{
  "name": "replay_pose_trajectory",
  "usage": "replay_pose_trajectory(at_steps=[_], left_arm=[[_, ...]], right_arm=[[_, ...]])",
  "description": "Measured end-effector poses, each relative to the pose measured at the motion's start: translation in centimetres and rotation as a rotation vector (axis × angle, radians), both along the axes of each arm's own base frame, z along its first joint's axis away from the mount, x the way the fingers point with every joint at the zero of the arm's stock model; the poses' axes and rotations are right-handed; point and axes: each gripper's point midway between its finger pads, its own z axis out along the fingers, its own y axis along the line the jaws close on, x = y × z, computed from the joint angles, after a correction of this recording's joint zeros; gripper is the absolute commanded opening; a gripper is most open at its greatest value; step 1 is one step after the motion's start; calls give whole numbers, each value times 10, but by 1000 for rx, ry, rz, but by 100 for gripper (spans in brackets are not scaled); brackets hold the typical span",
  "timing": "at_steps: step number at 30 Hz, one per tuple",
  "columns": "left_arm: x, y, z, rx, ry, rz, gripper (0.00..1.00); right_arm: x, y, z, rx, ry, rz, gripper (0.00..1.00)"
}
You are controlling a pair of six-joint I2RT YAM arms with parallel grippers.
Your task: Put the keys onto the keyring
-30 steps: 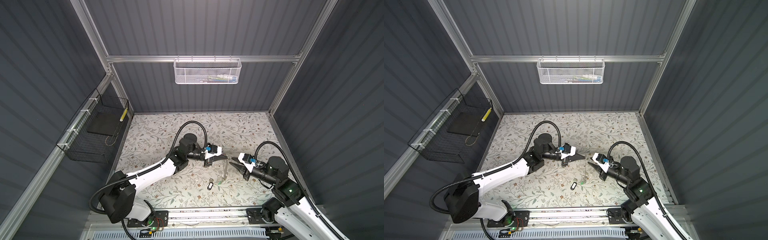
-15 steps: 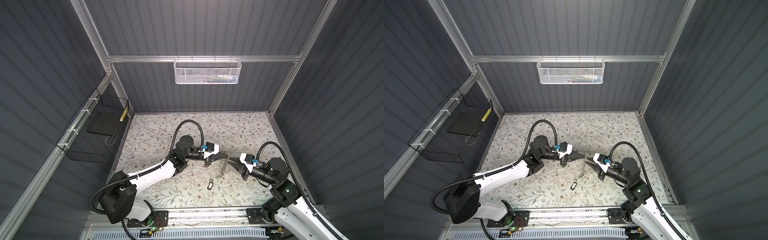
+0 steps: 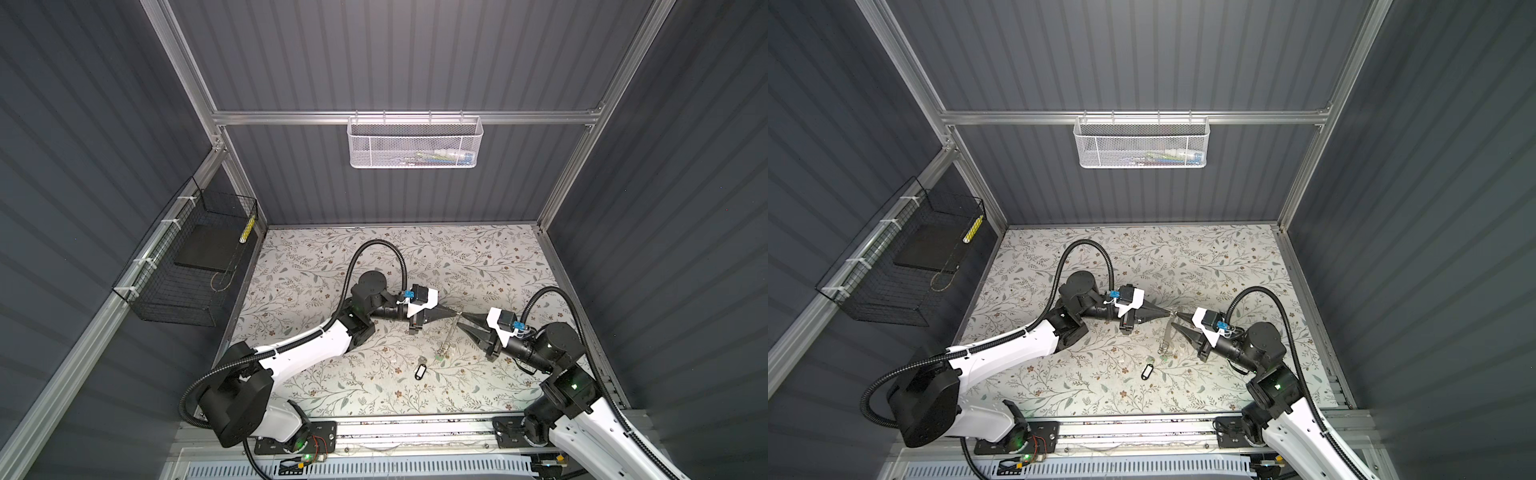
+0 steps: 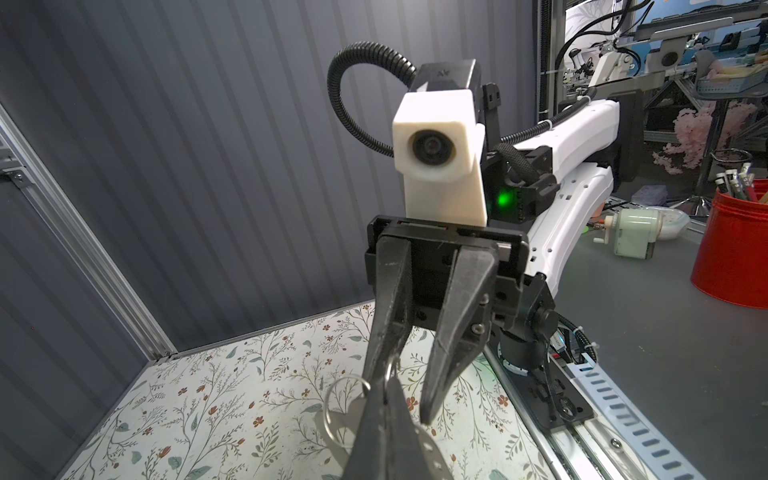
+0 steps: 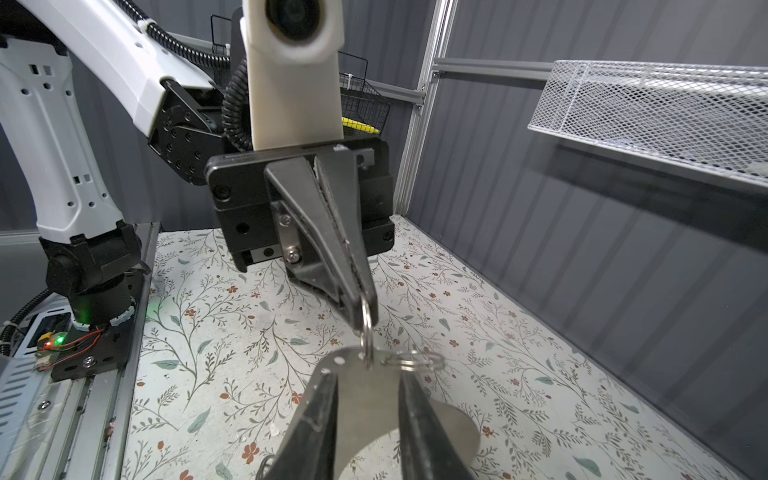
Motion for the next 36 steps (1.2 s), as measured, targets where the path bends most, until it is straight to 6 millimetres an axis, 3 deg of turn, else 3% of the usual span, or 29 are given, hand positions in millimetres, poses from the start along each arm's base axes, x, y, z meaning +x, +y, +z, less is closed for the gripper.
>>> replay_pose_trajectory(at_steps=[19, 21, 24, 27, 36], left_arm=[[-1, 1, -5, 19, 4, -8, 0], [-1, 0, -7, 24, -3, -7, 17], [1, 0, -13, 58, -15, -2, 28], [5, -2, -17, 121, -49, 16, 29], [12, 4, 4, 247, -281, 83, 27]], right_arm=[[-1, 7, 2, 25, 25, 48, 0], [-1, 7, 0, 21, 31, 47, 0], [0, 7, -7, -7, 55, 45, 0], [2, 7, -10, -46, 83, 39, 0], [6, 6, -13, -153, 144, 25, 0]])
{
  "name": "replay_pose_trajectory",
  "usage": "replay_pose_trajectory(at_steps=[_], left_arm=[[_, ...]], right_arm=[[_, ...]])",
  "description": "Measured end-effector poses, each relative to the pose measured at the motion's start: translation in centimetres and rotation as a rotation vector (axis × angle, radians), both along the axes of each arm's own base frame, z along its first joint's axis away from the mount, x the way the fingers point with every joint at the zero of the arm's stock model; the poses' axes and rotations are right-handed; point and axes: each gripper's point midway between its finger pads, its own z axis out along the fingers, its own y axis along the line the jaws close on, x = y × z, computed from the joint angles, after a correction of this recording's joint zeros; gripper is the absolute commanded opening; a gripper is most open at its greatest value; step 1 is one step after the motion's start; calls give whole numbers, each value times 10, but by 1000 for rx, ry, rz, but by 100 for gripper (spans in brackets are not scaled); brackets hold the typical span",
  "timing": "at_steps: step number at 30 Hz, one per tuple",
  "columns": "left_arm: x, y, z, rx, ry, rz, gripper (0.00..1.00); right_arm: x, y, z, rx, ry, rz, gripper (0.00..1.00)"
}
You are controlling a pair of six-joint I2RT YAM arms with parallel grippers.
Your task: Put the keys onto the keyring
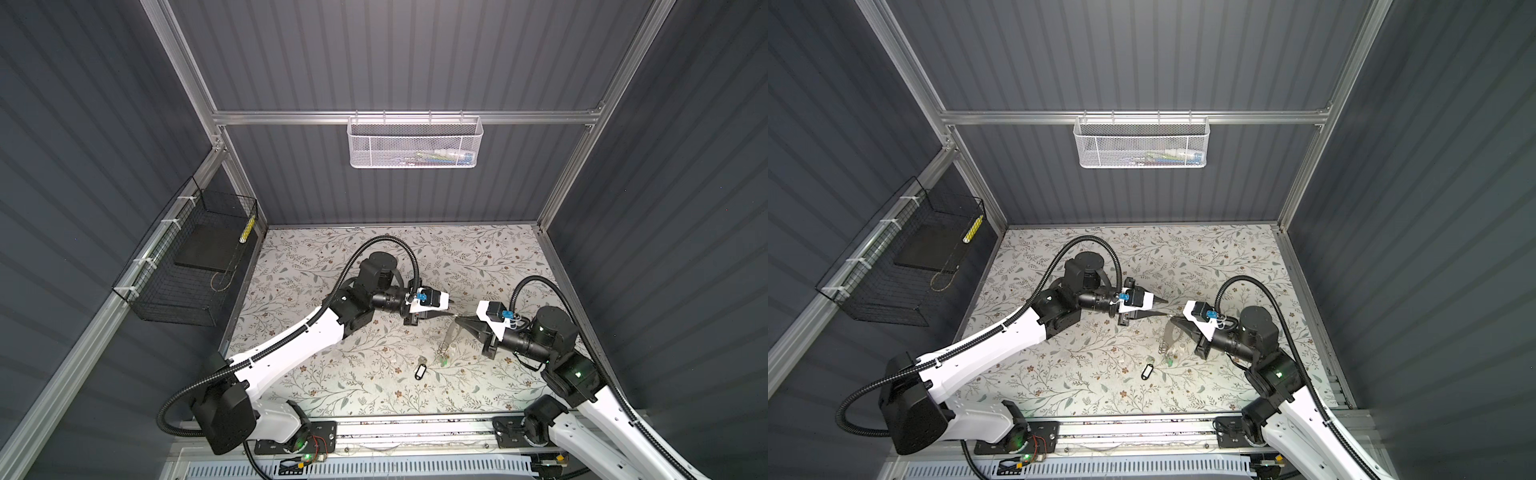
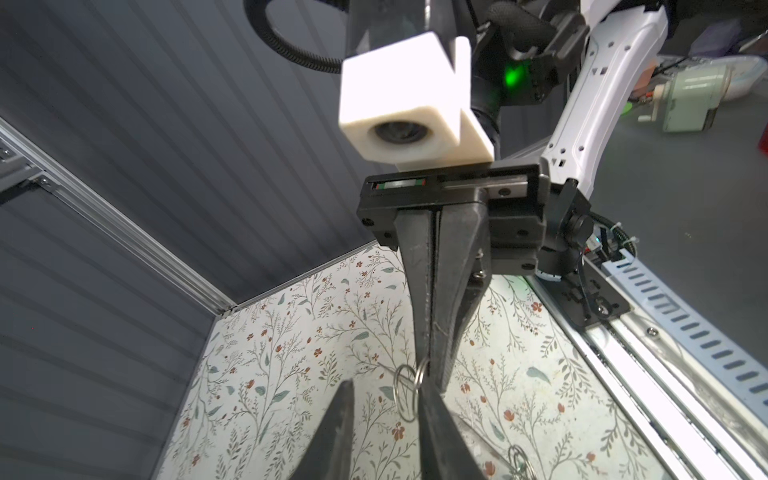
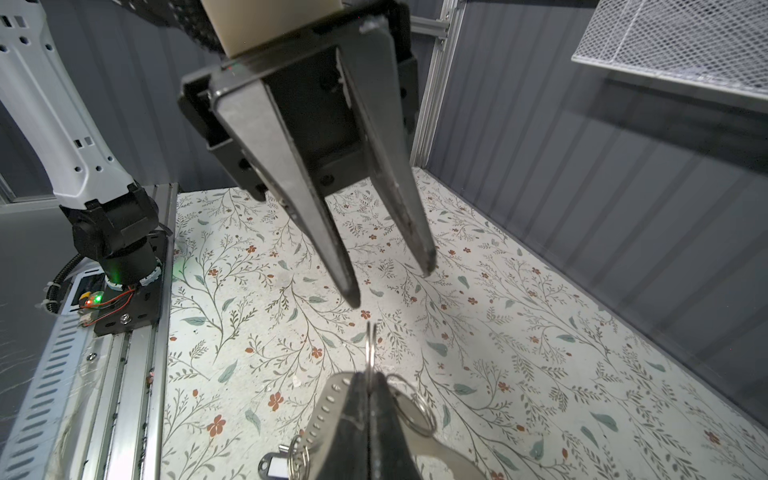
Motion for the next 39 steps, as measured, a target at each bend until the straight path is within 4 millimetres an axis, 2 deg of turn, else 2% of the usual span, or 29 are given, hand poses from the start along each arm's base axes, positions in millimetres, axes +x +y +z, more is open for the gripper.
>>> replay_pose_trajectory(at_steps=[8, 13, 25, 30, 35, 36, 39], left_arm=[[-17, -6, -21, 140, -111, -25, 24], [-13, -4, -34, 195, -132, -13, 23], [-8, -5, -39, 231, -168, 23, 23], [-8, -7, -45, 251, -167, 26, 17], [-7, -8, -47, 259, -167, 27, 4], [-7, -8, -46, 256, -163, 29, 1], [-7, -9, -45, 253, -147, 36, 0]], right_arm=[[2, 2, -12, -52, 53, 10, 0], [1, 1, -17, -67, 70, 12, 0], [-2, 3, -19, -68, 82, 32, 0], [-3, 3, -19, -68, 80, 37, 0], [-3, 3, -21, -77, 84, 36, 0], [-3, 3, -22, -80, 83, 38, 2], [-2, 2, -22, -86, 72, 33, 9]])
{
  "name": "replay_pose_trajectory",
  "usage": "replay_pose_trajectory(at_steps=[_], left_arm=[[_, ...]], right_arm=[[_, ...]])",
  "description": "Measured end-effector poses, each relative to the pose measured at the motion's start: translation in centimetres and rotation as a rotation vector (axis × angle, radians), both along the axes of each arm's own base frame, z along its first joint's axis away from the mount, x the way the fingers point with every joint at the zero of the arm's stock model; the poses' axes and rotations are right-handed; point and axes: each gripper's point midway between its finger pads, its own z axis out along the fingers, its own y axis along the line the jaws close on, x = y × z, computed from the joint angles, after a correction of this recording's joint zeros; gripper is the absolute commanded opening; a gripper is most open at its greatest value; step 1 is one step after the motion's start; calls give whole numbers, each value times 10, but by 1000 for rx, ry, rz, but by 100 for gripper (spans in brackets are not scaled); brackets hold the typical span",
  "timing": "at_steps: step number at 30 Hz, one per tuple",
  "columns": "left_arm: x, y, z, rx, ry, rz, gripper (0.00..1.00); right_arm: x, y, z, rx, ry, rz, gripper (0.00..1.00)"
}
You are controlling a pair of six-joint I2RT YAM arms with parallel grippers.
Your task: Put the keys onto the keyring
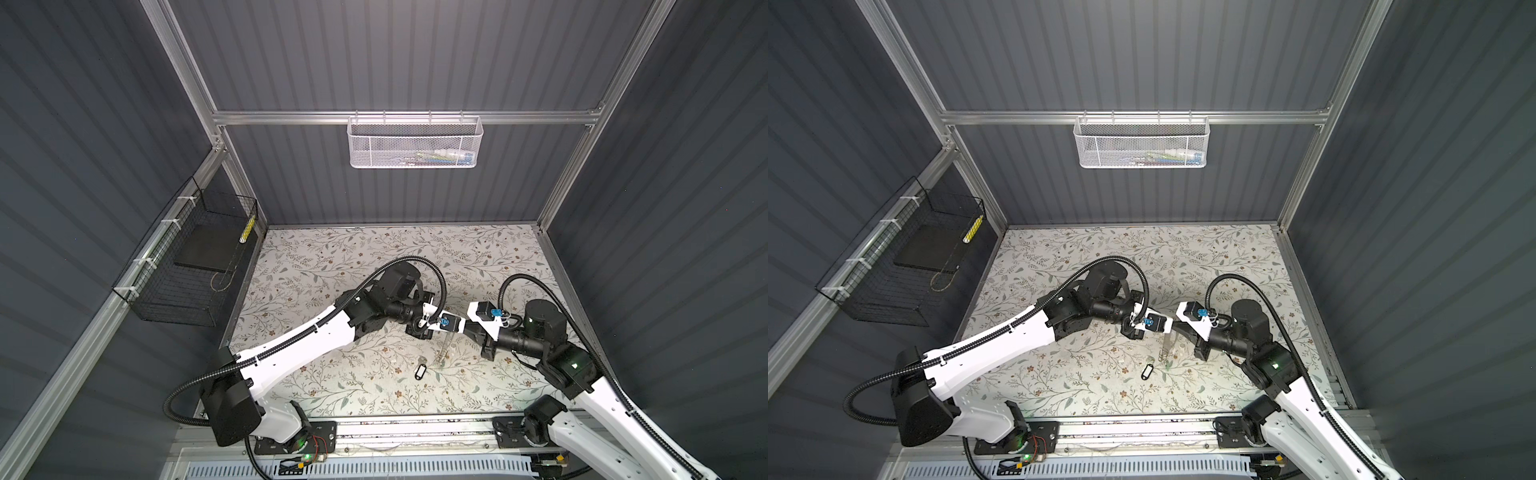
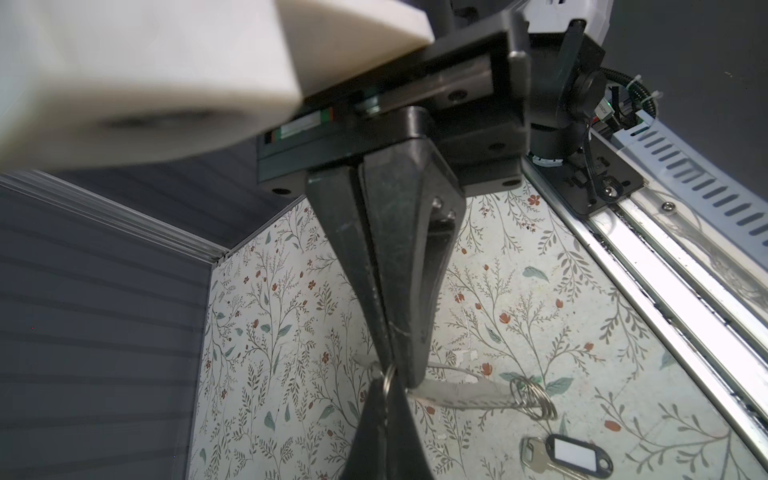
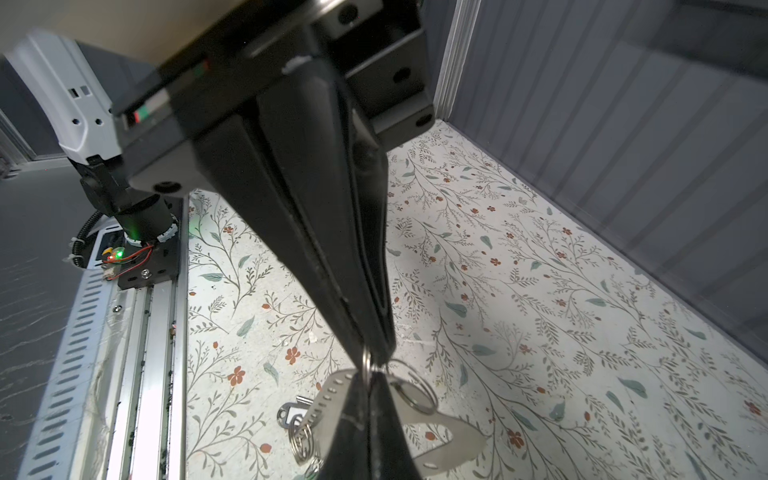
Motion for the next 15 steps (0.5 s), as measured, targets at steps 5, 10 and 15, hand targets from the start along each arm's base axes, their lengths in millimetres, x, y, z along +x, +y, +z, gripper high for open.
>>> replay_pose_trajectory(at_steps=[5, 10, 15], left_arm=[[0, -3, -1, -21, 35, 16, 0], [0, -1, -5, -73, 117, 33, 0], [2, 4, 4, -181, 216, 42, 0]], right_arm=[[2, -4, 9, 11, -41, -30, 28], [0, -14, 24, 51, -138, -81, 30], [0, -19, 24, 60, -168, -111, 29]])
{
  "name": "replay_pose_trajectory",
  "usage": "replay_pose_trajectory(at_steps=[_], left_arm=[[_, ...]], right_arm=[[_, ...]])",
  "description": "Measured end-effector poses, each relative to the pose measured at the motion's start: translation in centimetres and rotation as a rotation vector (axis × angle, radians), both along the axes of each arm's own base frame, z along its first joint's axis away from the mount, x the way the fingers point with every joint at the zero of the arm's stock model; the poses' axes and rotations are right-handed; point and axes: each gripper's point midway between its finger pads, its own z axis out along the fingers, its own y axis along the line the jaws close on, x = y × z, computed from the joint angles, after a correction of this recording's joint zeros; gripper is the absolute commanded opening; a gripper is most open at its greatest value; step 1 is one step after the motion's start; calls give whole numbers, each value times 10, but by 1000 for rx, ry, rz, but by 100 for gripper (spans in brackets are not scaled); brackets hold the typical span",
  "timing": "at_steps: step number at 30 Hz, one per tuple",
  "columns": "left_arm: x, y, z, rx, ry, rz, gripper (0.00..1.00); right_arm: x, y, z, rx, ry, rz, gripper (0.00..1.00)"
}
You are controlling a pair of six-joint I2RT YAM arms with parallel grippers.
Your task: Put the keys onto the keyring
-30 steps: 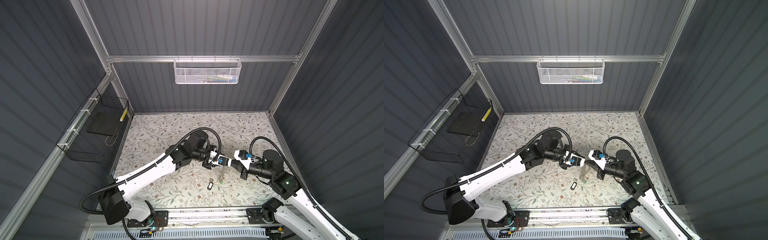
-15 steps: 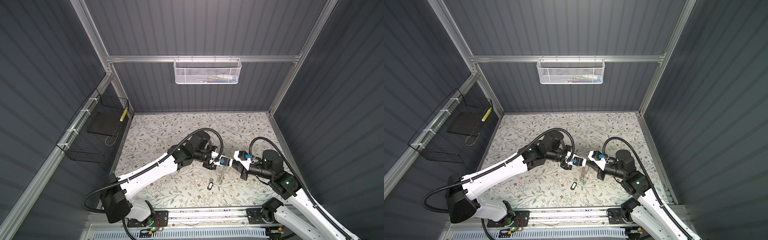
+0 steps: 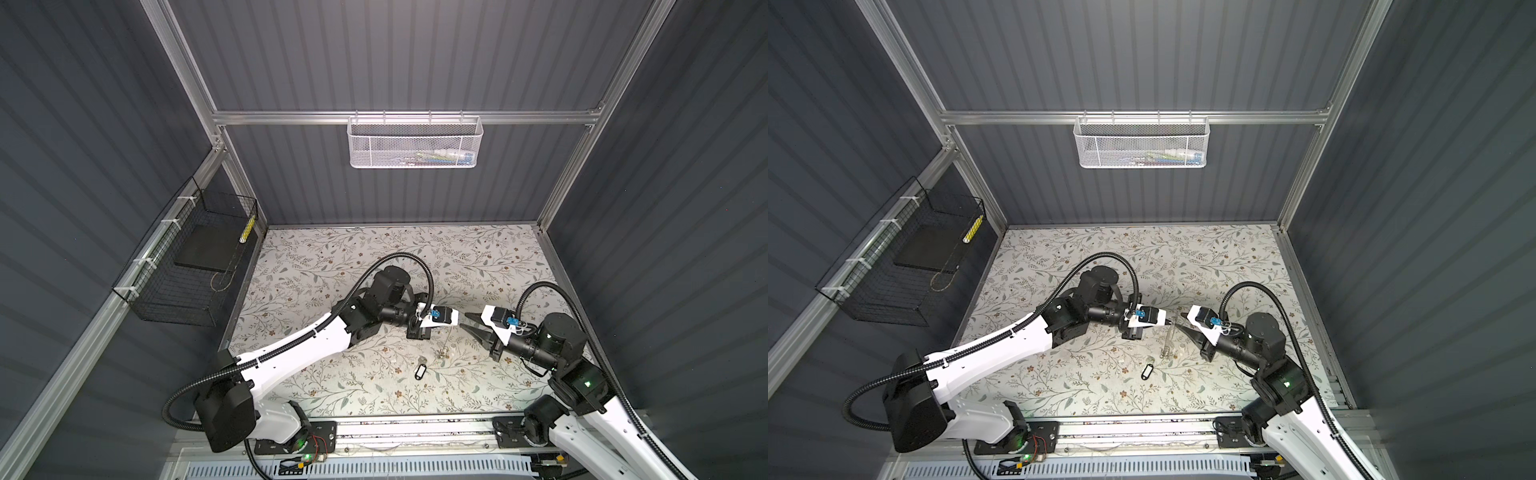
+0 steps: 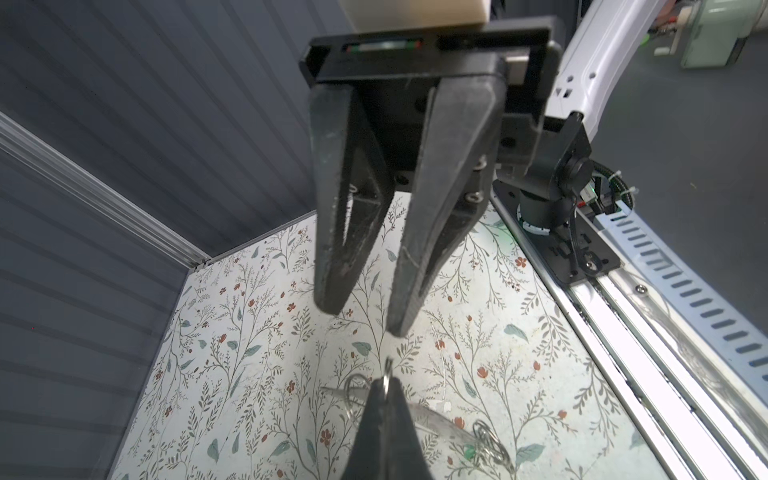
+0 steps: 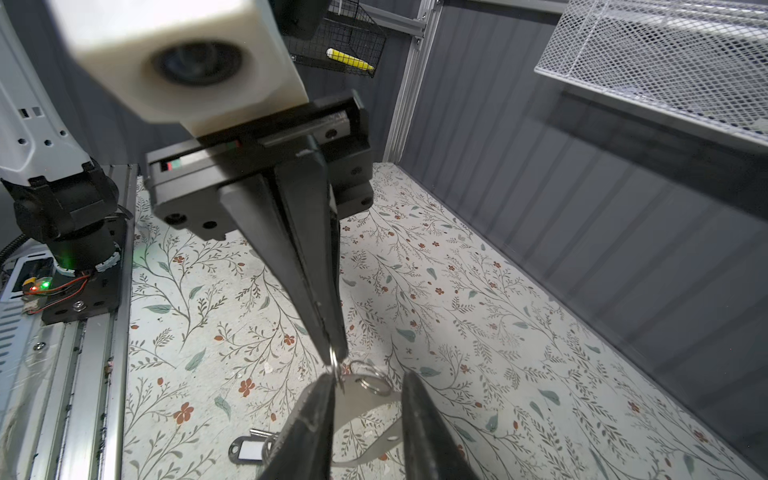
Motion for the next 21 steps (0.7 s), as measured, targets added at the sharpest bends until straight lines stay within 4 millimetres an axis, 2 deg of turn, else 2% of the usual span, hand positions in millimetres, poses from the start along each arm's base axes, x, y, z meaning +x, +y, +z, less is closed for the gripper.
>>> replay_pose_trajectory(at_steps=[7, 14, 21], left_arm=[[0, 0, 18, -138, 69, -13, 0], [-5, 1, 26, -231, 118, -28, 0], [-9, 1, 42, -303, 136, -55, 0]], right_arm=[[1, 0, -1, 22, -5, -6, 26], [-3, 7, -4, 66, -1, 41, 20], [-4, 12, 6, 118, -15, 71, 20]])
